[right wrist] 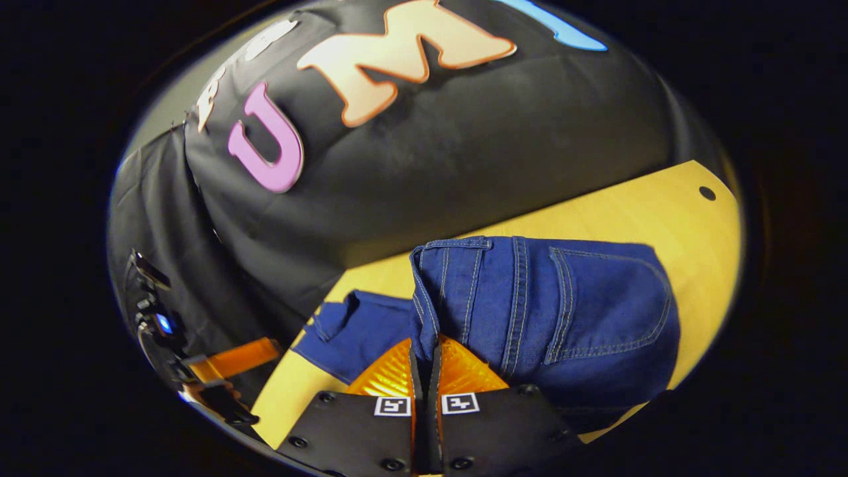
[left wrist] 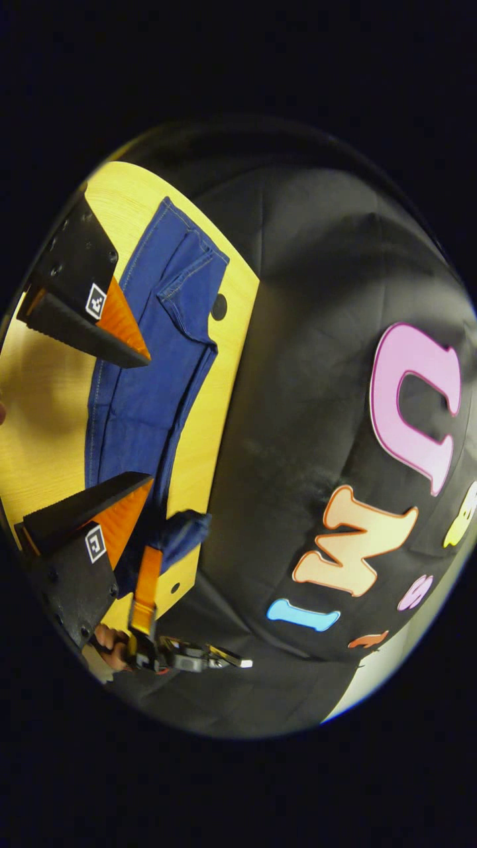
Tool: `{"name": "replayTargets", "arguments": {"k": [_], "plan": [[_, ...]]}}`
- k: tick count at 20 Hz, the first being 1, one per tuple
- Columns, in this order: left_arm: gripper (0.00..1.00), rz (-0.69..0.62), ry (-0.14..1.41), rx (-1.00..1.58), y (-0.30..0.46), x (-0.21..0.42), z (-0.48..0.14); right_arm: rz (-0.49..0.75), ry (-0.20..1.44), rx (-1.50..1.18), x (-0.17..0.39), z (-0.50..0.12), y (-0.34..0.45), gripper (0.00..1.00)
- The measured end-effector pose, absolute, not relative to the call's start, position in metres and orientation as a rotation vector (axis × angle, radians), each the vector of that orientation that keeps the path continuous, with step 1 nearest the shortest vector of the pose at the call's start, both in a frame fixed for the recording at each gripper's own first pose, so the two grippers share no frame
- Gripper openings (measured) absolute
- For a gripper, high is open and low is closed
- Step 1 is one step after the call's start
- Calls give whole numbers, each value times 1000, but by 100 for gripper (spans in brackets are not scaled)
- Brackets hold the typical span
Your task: Grasp the waist and the cuffs of the jeans and fold them to make the two legs overlap; first hold the waist and fold one-third of the jeans toward the cuffs, then hold the cuffs and fold the remaining one-third in the same direction to finish folding.
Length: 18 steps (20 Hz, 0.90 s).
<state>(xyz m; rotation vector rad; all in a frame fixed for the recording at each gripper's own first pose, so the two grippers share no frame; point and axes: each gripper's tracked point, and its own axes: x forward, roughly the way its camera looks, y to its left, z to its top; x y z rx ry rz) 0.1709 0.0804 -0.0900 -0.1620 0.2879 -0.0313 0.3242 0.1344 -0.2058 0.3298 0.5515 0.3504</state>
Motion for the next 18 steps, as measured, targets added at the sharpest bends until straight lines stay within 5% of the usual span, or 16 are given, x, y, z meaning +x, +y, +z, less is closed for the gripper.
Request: {"name": "replayTargets", "arguments": {"k": [10, 18], "plan": [[95, 177, 239, -122, 194, 171, -94, 298, 639, 90, 322, -234, 131, 0], [95, 298, 271, -142, 283, 195, -112, 288, 661, 24, 325, -233, 132, 10]]}}
